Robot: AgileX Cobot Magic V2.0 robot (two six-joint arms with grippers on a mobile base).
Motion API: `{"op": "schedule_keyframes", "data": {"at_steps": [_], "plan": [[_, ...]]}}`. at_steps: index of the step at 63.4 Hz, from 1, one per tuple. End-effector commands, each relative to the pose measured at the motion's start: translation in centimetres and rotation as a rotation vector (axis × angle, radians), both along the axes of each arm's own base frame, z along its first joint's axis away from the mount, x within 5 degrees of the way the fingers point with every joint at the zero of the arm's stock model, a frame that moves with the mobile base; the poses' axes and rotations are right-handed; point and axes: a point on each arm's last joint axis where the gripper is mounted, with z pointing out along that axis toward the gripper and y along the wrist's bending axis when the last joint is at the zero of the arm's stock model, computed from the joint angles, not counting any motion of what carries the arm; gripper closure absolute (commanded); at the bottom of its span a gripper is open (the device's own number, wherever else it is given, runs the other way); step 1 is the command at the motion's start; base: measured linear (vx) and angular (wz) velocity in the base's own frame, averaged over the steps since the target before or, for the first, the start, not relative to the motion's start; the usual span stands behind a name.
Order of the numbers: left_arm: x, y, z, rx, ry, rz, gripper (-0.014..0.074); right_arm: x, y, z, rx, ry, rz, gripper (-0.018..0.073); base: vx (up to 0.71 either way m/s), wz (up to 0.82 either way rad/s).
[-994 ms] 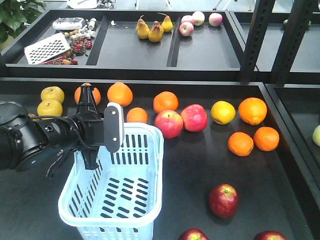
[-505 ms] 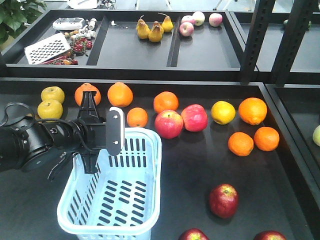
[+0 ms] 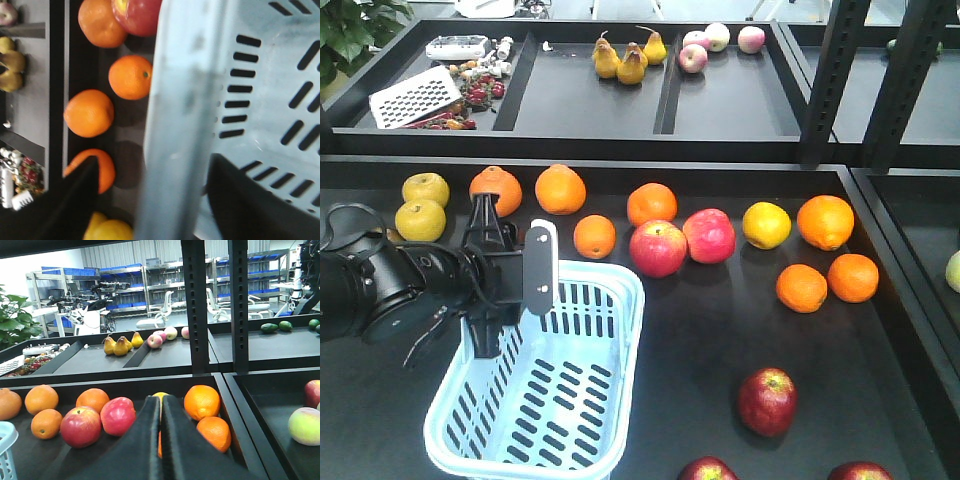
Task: Pick three apples into basket with both arms
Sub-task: 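Open the left gripper and withdraw it from the basket handle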
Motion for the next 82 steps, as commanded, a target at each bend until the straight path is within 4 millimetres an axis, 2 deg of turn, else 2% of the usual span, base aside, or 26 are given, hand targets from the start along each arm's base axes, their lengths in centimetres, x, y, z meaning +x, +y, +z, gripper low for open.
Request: {"op": "schedule_keyframes", "data": {"at_steps": [1,8,25,34,43,52,63,72,82], "plan": [[0.1,-0.1,2.1,-0.053,-0.052,0.017,-0.0013,-0.1,0.1,0.3,-0.004,-0.075,0.007,0.0568,0.0,0.0],[-0.3,0.0,3.1,-0.103,-0.057,0.048,-0.0062,-0.1,0.1,0.3,-0.004,-0.075,0.007,0.0568,0.0,0.0],[-2.4,1.2,6.7,-0.175,-0.062,0.131,-0.0049,-0.1,0.1,0.3,-0.004,-0.075,0.007,0.0568,0.0,0.0],[-4.7,2.4,8.8,-0.227,0.01,0.221,-0.0041,-0.1,0.1,0.3,-0.004,-0.075,0.007,0.0568,0.0,0.0],[-7.3,3.1,11.0,-0.354,0.081,0.286,-0.0011,-0.1,0.1,0.3,-0.004,-0.075,0.007,0.0568,0.0,0.0],[-10.0,4.0,13.9,-0.524,0.058,0.327,0.0027,-0.1,0.1,0.3,-0.004,-0.075,0.007,0.0568,0.0,0.0],[-12.8,5.7,17.0,-0.792,0.014,0.482,0.0036,-0.1,0.1,0.3,-0.004,-0.075,0.007,0.0568,0.0,0.0],[-15.2,7.4,18.5,-0.994,0.016,0.63,0.0036,-0.1,0.1,0.3,-0.004,-0.075,0.007,0.0568,0.0,0.0],[-17.8,9.5,19.7,-1.065,-0.042,0.724,0.0036,-0.1,0.1,0.3,-0.004,-0.075,0.007,0.0568,0.0,0.0]]}}
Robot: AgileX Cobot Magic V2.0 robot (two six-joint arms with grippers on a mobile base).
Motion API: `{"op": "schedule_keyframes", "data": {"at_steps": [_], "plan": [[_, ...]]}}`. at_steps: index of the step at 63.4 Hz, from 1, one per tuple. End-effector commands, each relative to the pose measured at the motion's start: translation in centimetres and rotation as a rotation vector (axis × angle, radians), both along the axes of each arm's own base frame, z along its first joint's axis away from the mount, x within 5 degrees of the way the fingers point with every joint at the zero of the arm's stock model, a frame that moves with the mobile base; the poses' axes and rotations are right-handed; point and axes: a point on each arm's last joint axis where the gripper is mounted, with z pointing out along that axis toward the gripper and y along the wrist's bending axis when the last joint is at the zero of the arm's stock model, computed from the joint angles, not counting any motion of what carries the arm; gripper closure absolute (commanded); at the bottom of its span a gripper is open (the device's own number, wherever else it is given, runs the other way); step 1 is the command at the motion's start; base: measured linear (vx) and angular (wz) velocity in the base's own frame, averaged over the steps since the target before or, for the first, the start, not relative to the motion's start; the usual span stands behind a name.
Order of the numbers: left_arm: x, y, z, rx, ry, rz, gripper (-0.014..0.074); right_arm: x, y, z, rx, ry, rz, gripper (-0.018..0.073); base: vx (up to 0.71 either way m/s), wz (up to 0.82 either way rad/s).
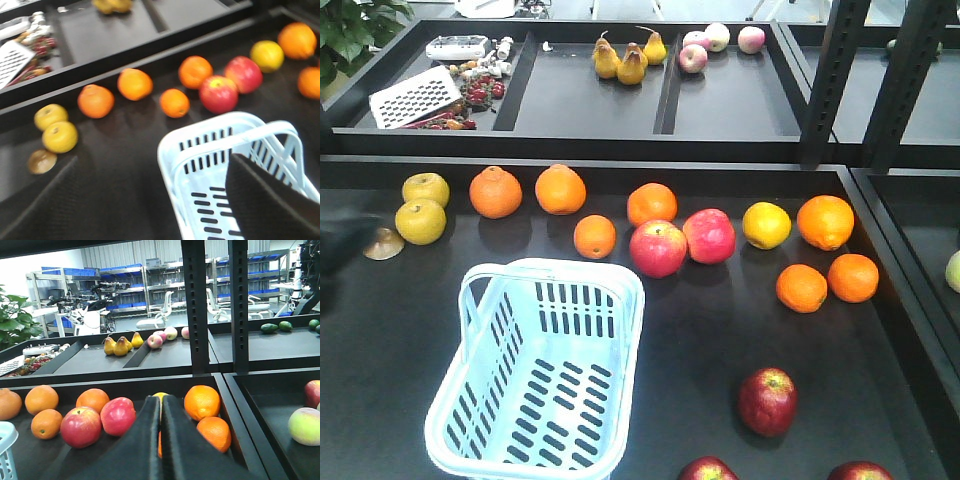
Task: Pick three apples into basket with both arms
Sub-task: 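Open the left gripper and withdraw it from the basket handle, then reach the right gripper down to the red apple nearest the robot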
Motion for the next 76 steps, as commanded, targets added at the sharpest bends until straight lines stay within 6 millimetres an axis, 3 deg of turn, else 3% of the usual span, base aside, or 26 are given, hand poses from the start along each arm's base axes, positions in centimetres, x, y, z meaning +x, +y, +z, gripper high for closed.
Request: {"op": "schedule_keyframes", "data": {"at_steps": [1,17,42,51,63,76], "plan": [[-1.7,1.2,2.0,-0.066,-0.099,0.057,0.0036,-0.1,0.1,0.3,-0.004,-0.075,0.007,0.0568,0.0,0.0],[-5.0,3.0,3.2,-0.094,-0.186,0.073,0.0036,-0.1,0.1,0.3,-0.004,-0.075,0.007,0.0568,0.0,0.0],[-5.6,3.3,3.3,-0.101,-0.194,0.076,0.0038,-0.3,0.1,1.4,0.088,-0.133,0.02,0.0568,0.0,0.0],[-5.6,3.3,3.3,-0.102,-0.194,0.076,0.0038,-0.6,0.0,4.1,0.151,-0.065,0.011,0.0568,0.0,0.0],[-5.6,3.3,3.3,-0.102,-0.194,0.076,0.0038,0.1,-0.3,8.2,0.161,0.258,-0.043,0.0568,0.0,0.0],[-5.6,3.3,3.3,-0.102,-0.194,0.076,0.0038,2.3,-0.5,11.8,0.0,0.581,-0.066,0.0568,0.0,0.0]]}}
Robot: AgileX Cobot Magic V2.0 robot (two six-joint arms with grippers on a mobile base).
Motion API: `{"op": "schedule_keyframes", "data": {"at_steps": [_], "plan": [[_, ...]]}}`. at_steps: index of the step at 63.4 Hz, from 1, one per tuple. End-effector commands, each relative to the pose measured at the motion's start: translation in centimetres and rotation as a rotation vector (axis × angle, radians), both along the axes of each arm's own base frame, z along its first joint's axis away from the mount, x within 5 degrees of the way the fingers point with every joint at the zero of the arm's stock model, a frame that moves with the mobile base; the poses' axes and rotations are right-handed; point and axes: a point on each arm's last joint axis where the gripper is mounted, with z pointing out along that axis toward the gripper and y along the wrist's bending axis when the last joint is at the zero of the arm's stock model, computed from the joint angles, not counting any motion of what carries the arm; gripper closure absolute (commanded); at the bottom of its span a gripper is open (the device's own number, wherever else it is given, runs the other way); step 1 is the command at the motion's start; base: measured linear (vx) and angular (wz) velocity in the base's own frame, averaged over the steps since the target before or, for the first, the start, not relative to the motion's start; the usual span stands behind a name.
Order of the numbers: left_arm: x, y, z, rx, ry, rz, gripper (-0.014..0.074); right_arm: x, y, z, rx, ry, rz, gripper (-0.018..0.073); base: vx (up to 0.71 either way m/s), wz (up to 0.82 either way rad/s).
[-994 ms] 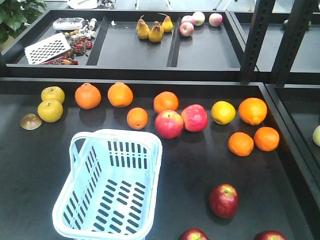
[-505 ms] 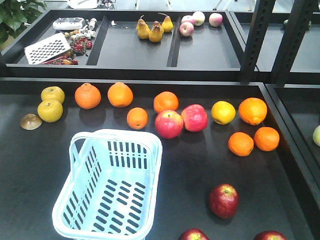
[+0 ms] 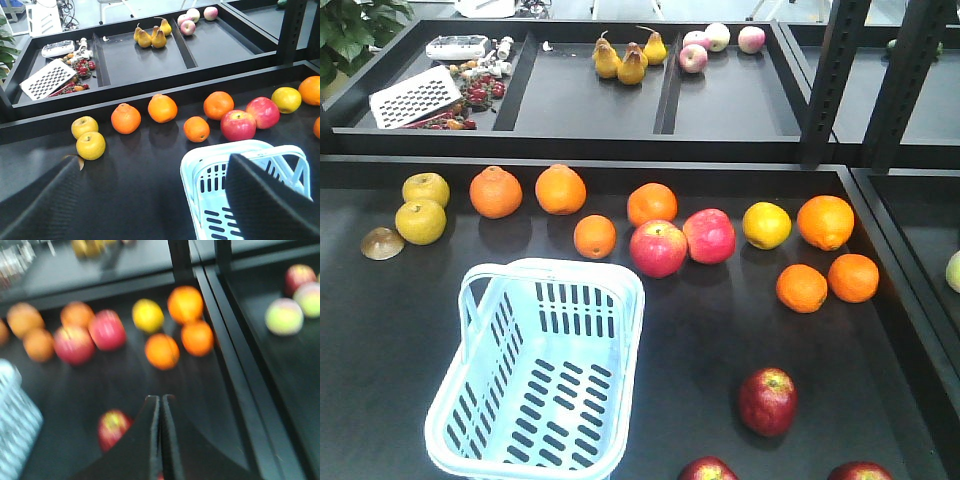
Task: Pick three apples into basket with both arms
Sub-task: 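Reach the right gripper down to the red apple nearest the robot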
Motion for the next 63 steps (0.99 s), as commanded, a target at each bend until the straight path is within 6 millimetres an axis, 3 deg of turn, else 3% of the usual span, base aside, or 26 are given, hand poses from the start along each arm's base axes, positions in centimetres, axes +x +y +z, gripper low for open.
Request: {"op": "schedule_keyframes", "data": {"at_steps": [1,13,31,38,56,63], "plan": [[0.0,-0.1,1.3,-0.025,-0.081,-0.011,0.0038,1.4,-0.1,2.2,-0.096,0.077,0.035,0.0568,0.0,0.0],[0.0,-0.1,1.3,-0.025,-0.081,-0.011,0.0038,3.5,-0.1,1.7,-0.116,0.235,0.051,0.0568,0.0,0.0],[0.0,-0.1,1.3,-0.025,-0.081,-0.011,0.0038,3.7,-0.2,1.0,-0.128,0.313,0.055,0.0519,0.0,0.0],[0.0,-0.1,1.3,-0.025,-0.081,-0.011,0.0038,3.5,-0.2,0.8,-0.127,0.35,0.055,0.0412,0.0,0.0],[0.0,-0.1,1.3,-0.025,-0.081,-0.011,0.0038,3.4,-0.2,0.7,-0.119,0.362,0.054,-0.005,0.0,0.0],[0.0,-0.1,1.3,-0.025,-0.081,-0.011,0.0038,3.6,0.2,0.6,-0.12,0.37,0.106,-0.0147,0.0,0.0]]}}
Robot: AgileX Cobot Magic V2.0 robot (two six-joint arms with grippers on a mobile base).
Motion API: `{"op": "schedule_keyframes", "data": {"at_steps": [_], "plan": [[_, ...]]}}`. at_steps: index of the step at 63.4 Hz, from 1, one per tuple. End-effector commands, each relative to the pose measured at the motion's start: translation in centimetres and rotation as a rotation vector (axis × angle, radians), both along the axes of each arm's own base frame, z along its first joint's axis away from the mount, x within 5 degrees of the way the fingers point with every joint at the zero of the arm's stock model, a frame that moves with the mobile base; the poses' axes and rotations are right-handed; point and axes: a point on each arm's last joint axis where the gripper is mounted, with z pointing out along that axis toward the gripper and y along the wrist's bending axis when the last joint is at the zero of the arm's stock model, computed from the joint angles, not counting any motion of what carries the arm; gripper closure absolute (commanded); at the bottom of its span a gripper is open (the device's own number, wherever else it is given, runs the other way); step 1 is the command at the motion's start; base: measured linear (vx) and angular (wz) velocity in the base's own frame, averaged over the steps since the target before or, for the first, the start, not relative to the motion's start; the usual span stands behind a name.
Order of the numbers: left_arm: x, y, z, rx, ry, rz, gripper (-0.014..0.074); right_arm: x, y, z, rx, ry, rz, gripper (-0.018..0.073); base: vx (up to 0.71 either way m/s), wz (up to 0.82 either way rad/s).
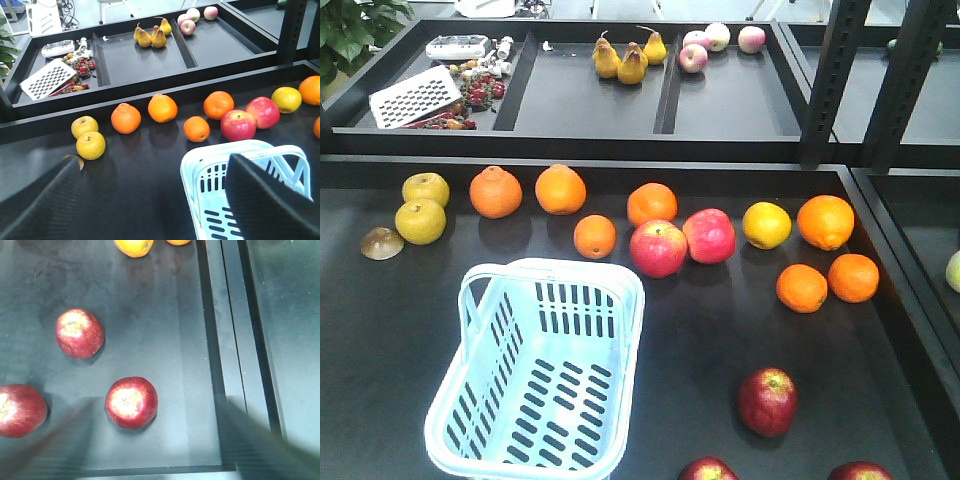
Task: Pick three apples into basket with both arms
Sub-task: 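Reach the right gripper down to the red apple nearest the robot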
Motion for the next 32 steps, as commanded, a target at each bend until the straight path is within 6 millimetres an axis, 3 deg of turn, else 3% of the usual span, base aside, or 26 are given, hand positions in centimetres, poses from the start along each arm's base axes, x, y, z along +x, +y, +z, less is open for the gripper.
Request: {"op": "schedule_keyframes", "data": {"at_steps": [1,15,32], "plan": [[0.0,-0.1,1.3,-0.025,-0.081,-0.011,0.0038,0.8,0.4,1.0,-0.001,-0.056,0.067,-0.0156,0.0,0.0],[0.0,-0.1,1.3,-0.025,-0.081,-0.011,0.0038,3.3,2.2,0.1,0.108,-0.012,0.247,-0.0147,0.0,0.0],[0.0,-0.1,1.3,-0.025,-0.081,-0.011,0.0038,7.8,4.1,-2.9,0.152,0.107,0.375,-0.0139,0.0,0.0]]}}
